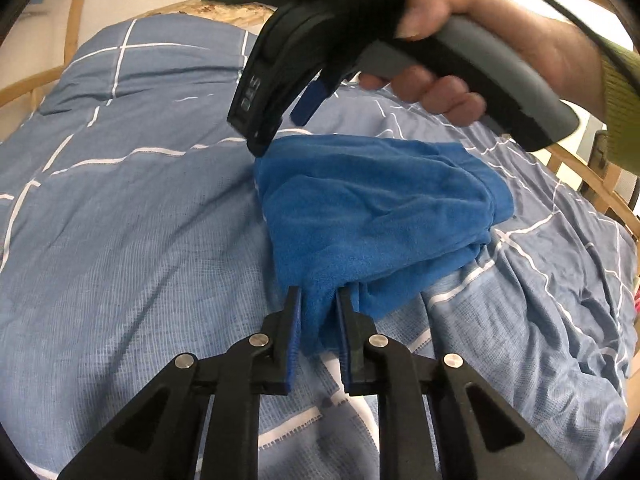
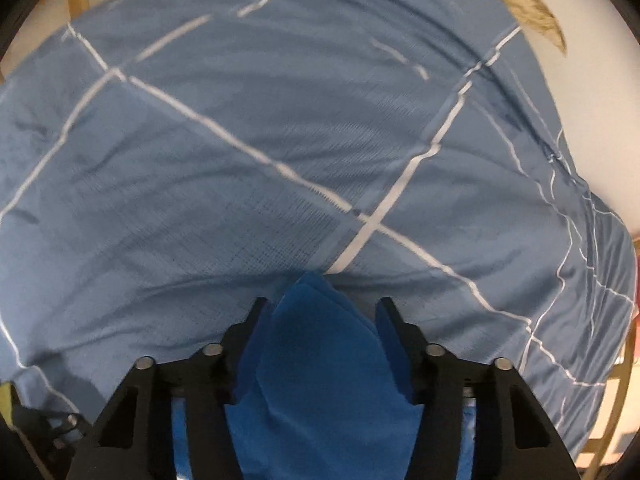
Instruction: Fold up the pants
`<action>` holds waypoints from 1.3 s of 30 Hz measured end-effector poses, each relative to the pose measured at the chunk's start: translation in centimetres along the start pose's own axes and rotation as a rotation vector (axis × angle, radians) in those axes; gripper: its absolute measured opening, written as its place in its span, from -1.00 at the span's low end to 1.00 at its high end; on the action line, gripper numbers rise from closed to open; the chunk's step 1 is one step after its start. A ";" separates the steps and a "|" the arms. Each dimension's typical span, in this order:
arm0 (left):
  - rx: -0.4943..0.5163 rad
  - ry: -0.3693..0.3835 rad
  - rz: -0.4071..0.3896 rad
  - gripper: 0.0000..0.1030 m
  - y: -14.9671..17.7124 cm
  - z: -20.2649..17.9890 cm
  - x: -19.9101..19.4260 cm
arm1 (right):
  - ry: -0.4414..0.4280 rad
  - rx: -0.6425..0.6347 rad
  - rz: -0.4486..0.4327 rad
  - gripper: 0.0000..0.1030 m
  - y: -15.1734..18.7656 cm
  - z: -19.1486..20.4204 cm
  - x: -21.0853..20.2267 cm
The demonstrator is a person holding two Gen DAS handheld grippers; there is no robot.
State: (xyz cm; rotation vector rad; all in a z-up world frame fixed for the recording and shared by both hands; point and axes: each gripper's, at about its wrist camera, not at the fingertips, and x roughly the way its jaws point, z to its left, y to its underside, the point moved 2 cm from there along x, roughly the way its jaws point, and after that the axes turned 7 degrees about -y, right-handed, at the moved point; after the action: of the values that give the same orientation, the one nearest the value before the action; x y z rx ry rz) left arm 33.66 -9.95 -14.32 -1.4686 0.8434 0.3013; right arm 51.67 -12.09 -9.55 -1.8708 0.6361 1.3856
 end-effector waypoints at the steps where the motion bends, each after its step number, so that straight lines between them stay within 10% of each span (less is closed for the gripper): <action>1: 0.005 -0.005 -0.002 -0.68 0.0 -0.1 0.0 | 0.004 0.005 0.007 0.01 -0.2 -0.1 0.3; 6: -0.010 -0.007 0.001 -0.69 0.1 0.1 -0.1 | -0.020 0.086 0.071 0.00 -0.8 -1.0 2.1; 13: 0.010 -0.024 -0.002 -0.72 0.4 -0.8 -0.1 | 0.010 0.099 0.080 -0.56 -1.1 -0.5 2.4; 23: 0.051 -0.038 0.007 -0.72 0.6 -1.8 0.1 | 0.093 0.192 0.004 -0.60 -1.6 -1.3 2.9; 26: 0.061 -0.052 0.016 -0.63 0.5 -2.1 -0.1 | 0.158 0.180 -0.065 -0.35 -1.9 -1.2 1.7; 29: 0.029 -0.075 -0.010 -0.09 -0.1 -2.1 -1.7 | 0.242 0.216 -0.164 0.34 -2.0 -1.5 -0.9; 39: 0.103 -0.159 -0.228 0.31 -1.3 -3.4 -7.7 | 0.160 0.562 -0.435 0.35 6.3 -4.5 -10.2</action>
State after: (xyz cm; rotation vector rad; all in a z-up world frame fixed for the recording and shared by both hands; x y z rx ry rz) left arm 28.15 -10.98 -7.86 -1.4093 0.5504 0.1976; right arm 46.64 -19.74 -0.65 -1.5438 0.5768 0.6910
